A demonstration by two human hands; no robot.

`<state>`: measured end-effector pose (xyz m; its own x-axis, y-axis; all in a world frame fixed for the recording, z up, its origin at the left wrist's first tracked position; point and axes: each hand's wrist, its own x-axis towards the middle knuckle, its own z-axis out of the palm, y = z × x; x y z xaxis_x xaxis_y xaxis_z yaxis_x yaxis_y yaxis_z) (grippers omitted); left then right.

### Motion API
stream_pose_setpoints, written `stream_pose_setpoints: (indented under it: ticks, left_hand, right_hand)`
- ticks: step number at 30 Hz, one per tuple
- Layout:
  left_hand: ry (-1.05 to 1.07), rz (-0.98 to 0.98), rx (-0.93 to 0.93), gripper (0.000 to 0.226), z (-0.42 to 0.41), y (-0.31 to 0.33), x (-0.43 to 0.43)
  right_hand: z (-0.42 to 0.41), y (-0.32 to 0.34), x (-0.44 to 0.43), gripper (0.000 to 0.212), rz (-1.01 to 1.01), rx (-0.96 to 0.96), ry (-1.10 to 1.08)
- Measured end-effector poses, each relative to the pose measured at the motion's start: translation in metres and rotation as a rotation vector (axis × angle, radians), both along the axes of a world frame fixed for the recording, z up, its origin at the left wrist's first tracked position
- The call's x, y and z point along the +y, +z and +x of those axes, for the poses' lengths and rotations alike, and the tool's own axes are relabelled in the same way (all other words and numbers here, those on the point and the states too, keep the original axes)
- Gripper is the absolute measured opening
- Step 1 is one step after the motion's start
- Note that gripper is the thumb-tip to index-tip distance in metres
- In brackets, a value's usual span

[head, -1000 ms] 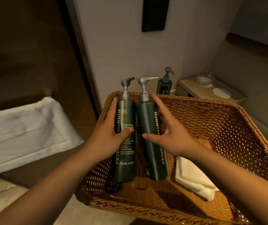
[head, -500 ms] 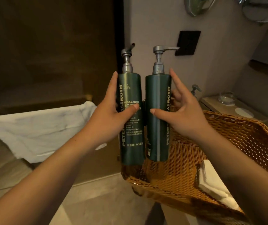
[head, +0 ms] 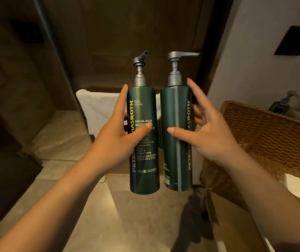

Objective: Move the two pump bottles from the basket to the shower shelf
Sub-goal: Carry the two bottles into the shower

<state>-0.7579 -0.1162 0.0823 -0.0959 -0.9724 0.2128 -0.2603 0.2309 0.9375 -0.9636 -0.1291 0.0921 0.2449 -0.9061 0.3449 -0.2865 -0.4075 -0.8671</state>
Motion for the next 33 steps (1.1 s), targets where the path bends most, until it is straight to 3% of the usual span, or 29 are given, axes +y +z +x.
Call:
stream_pose_setpoints:
  ticks: [9, 18, 33]
  left_hand:
    - [0.284, 0.111, 0.036, 0.088, 0.1, -0.066, 0.098]
    - [0.576, 0.194, 0.051, 0.087, 0.159, -0.111, 0.163]
    - [0.709, 0.297, 0.036, 0.087, 0.22, -0.152, 0.084]
  right_hand:
    - [0.122, -0.074, 0.042, 0.094, 0.157, -0.087, 0.289]
    - [0.21, -0.129, 0.074, 0.089, 0.285, -0.097, 0.437]
    - [0.276, -0.168, -0.024, 0.089, 0.426, -0.064, 0.497]
